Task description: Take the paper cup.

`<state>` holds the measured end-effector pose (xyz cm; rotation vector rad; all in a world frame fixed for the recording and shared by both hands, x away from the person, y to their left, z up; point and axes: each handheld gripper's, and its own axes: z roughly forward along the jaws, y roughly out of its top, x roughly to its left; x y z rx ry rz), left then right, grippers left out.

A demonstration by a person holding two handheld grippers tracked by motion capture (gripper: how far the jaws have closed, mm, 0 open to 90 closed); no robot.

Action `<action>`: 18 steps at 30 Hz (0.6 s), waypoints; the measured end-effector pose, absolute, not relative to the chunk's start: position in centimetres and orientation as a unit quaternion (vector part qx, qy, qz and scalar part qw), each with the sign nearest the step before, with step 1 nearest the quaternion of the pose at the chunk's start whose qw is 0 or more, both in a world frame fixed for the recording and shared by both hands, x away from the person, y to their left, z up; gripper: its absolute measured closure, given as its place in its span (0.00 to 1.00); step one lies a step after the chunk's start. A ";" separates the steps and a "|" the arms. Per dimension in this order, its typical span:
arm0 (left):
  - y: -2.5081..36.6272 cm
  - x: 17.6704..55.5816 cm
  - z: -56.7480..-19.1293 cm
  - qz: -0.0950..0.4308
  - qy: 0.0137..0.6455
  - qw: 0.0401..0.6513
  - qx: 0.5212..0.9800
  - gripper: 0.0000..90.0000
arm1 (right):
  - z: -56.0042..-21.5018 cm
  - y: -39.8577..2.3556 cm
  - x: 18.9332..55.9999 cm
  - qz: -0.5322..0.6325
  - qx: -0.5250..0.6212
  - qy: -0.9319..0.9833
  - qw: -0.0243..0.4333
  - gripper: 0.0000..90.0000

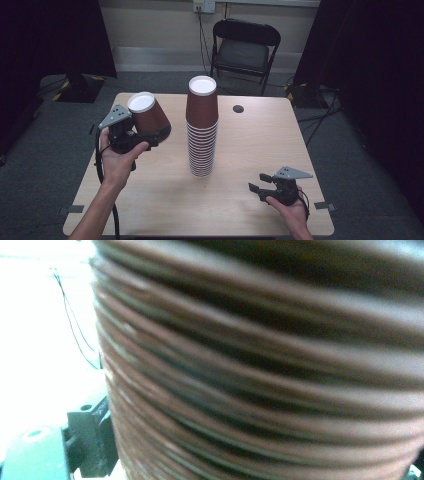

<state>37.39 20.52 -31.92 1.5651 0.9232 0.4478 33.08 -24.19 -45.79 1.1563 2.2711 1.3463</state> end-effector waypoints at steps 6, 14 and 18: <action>20.7 36.7 -33.9 0.172 0.415 0.575 0.684 0.12 | -45.5 -23.4 32.7 0.465 0.380 0.789 0.133 0.42; 21.0 36.0 -36.1 0.151 0.432 0.565 0.687 0.12 | -45.3 -21.5 32.0 0.459 0.353 0.801 0.153 0.42; 20.7 35.5 -36.8 0.130 0.437 0.564 0.688 0.13 | -44.9 -20.5 31.5 0.465 0.336 0.805 0.152 0.39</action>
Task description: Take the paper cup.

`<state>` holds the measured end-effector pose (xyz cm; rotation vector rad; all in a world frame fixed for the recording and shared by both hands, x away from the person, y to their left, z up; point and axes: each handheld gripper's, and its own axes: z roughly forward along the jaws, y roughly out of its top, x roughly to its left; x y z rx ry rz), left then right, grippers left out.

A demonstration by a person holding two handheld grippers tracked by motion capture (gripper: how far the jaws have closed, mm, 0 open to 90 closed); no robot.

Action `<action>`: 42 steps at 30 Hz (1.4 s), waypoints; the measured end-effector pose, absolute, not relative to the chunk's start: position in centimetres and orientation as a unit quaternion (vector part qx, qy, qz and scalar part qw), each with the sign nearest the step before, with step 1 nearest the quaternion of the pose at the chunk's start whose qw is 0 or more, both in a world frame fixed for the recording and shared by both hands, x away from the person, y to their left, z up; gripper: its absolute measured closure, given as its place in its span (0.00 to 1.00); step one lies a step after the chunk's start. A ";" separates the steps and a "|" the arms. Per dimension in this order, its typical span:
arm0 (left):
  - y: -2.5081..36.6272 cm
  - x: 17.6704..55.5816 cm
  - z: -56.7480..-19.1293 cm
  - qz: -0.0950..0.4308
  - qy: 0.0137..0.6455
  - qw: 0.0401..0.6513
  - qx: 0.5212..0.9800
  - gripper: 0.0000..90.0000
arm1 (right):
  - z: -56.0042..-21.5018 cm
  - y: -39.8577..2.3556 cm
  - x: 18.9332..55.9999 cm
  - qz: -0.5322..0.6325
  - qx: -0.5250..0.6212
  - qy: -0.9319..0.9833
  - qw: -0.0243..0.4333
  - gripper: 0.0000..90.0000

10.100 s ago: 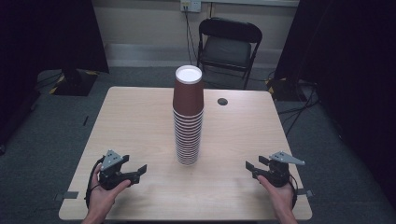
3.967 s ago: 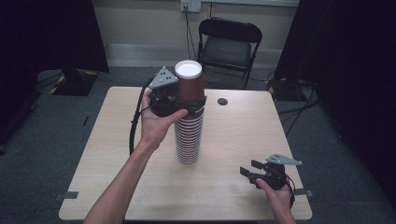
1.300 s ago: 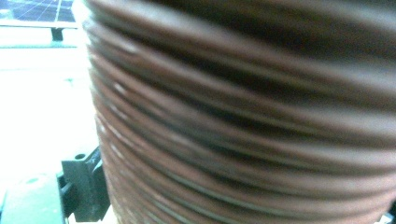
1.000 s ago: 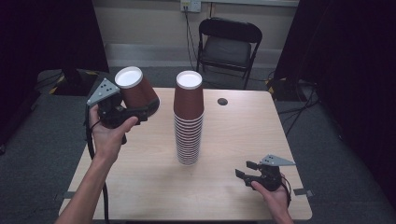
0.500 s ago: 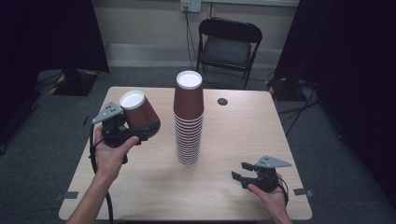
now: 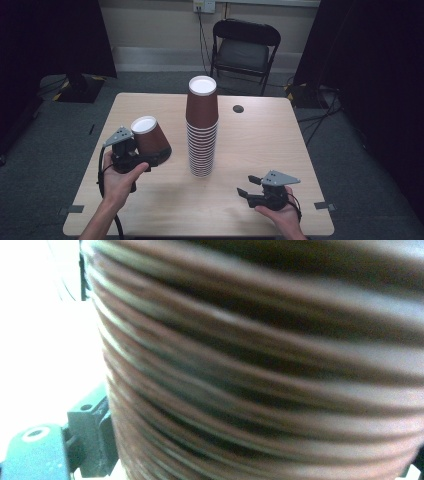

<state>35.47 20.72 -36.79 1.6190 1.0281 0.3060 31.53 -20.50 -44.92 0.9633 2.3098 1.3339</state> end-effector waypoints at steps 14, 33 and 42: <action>18.5 33.6 -38.2 0.037 0.449 0.592 0.669 0.13 | -43.4 -15.5 30.3 0.496 0.272 0.813 0.137 0.34; 16.0 31.9 -38.2 -0.025 0.467 0.600 0.649 0.13 | -40.9 -9.7 30.1 0.555 0.201 0.785 0.190 0.52; 15.4 31.4 -37.8 -0.045 0.455 0.608 0.649 0.13 | -40.4 -8.9 30.7 0.582 0.190 0.756 0.231 0.62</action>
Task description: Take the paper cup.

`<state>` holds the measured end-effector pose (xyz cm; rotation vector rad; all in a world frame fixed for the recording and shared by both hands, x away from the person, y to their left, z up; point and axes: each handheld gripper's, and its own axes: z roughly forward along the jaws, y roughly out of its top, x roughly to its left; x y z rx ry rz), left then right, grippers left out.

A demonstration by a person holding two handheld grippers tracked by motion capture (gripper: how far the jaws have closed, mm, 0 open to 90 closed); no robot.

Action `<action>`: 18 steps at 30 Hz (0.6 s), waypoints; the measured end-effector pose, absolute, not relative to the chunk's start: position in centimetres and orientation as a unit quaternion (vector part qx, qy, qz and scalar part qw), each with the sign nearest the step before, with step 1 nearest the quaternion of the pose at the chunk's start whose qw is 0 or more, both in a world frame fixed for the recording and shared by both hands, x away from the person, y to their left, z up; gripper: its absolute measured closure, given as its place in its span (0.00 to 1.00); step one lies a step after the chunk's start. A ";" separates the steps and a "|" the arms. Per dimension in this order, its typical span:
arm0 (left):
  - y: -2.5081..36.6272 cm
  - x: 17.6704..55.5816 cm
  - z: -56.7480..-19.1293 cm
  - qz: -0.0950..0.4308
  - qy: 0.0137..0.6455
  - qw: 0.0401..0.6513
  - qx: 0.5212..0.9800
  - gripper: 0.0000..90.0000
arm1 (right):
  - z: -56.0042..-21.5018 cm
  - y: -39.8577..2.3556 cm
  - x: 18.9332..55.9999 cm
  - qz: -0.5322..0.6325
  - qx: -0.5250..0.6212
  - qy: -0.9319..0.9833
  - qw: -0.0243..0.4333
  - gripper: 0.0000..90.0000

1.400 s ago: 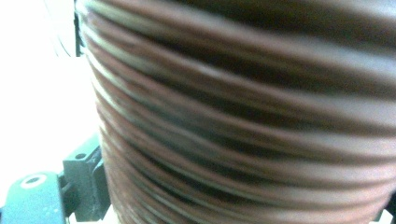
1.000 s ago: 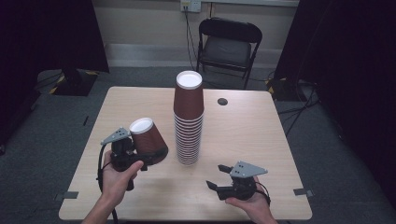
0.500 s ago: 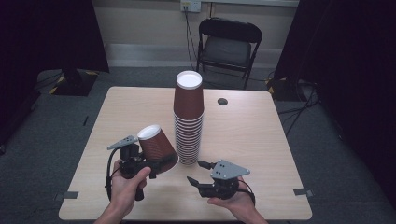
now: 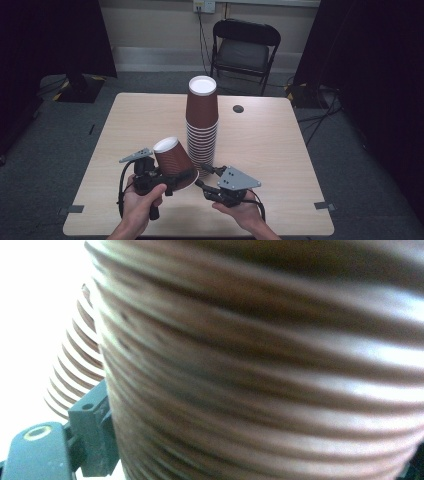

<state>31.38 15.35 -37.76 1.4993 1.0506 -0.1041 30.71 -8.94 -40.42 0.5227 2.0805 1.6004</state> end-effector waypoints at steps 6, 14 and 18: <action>14.8 31.1 -37.7 -0.052 0.447 0.612 0.650 0.13 | -40.2 -8.3 30.9 0.601 0.174 0.743 0.240 0.66; 14.2 30.9 -37.6 -0.077 0.440 0.618 0.647 0.13 | -40.3 -7.5 31.1 0.625 0.157 0.724 0.246 0.69; 14.0 30.7 -37.5 -0.080 0.429 0.622 0.650 0.13 | -40.1 -7.3 30.8 0.639 0.150 0.708 0.262 0.70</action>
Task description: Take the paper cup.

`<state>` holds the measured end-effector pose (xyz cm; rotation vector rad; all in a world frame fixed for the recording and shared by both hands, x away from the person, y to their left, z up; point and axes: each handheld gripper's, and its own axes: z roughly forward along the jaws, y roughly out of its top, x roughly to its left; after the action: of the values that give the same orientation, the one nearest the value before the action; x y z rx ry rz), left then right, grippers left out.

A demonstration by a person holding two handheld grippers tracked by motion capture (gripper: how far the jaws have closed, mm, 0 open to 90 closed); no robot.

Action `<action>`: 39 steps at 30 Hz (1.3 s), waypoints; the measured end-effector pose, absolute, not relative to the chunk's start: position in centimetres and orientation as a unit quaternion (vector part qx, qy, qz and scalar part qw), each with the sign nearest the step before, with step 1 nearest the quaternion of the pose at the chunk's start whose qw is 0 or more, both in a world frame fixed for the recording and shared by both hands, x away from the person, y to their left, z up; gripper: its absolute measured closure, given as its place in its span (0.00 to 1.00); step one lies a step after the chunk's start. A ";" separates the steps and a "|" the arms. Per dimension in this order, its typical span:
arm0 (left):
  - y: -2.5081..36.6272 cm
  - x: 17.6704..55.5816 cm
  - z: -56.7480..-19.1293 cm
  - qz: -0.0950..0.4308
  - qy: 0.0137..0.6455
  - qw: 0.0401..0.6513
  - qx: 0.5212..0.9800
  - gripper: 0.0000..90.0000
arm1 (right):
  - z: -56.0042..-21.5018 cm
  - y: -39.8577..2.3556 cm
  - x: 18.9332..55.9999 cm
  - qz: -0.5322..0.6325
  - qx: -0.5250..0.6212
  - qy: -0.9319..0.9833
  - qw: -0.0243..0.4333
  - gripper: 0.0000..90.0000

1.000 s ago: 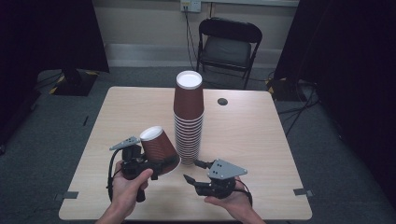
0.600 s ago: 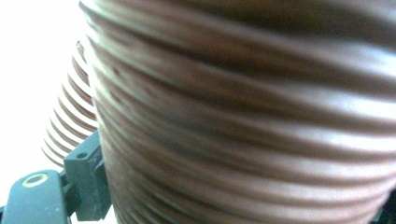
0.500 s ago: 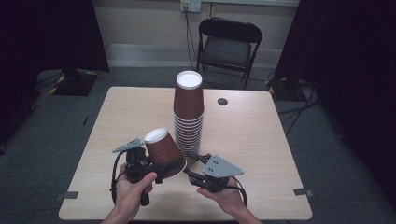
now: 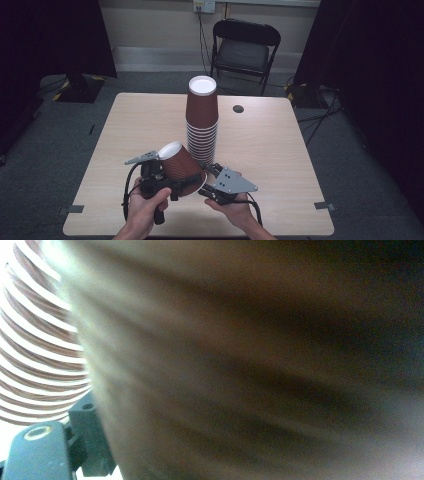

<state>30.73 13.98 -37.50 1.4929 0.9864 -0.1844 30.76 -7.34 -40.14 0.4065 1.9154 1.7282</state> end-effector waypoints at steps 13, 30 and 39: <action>13.6 30.9 -37.7 -0.090 0.402 0.649 0.640 0.11 | -40.1 -7.6 30.6 0.651 0.156 0.683 0.293 0.85; 15.0 32.2 -37.9 -0.113 0.387 0.653 0.641 0.04 | -39.8 -8.1 30.5 0.644 0.168 0.692 0.281 0.95; 16.0 32.4 -37.4 -0.075 0.386 0.664 0.636 0.03 | -39.7 -8.2 30.4 0.636 0.168 0.702 0.272 0.96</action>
<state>32.37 15.99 -37.44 1.4358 0.8723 -0.1692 30.40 -8.18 -39.69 0.4510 1.8908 1.7139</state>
